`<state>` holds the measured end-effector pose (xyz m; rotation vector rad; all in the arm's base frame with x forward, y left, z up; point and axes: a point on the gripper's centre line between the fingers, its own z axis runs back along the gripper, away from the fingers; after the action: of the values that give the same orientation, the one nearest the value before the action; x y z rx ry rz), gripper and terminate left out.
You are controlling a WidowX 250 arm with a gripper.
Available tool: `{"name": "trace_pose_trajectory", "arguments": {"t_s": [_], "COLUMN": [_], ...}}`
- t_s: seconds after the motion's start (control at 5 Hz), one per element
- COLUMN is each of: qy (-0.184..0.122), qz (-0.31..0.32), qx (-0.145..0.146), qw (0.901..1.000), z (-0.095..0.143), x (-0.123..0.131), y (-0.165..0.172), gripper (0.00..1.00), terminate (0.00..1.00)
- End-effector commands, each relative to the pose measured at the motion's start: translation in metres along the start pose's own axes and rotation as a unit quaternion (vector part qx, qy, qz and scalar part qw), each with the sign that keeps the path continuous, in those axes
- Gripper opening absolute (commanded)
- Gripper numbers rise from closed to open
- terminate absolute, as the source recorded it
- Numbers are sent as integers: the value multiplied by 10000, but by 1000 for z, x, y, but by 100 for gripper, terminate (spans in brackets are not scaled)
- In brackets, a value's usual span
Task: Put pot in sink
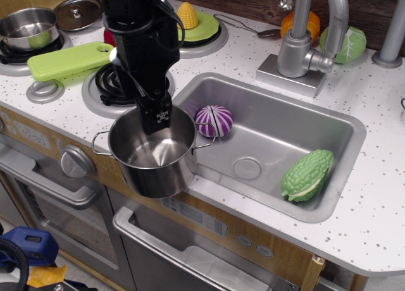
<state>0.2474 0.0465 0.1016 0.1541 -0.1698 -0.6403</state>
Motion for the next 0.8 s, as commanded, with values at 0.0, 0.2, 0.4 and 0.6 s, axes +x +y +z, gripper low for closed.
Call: {"name": "trace_pose_trajectory", "arguments": {"t_s": [0.0, 0.2, 0.4, 0.6], "qy": [-366, -599, -775, -912], "qz": [-820, -1151, -1277, -1373], "qx": [372, 345, 306, 246], "qw": [9953, 9909, 9883, 9860], "z": [3, -8, -19, -33], "x": [17, 21, 23, 25], "y": [16, 24, 29, 32], "gripper": [100, 100, 100, 100], "terminate": [0, 0, 0, 0]}}
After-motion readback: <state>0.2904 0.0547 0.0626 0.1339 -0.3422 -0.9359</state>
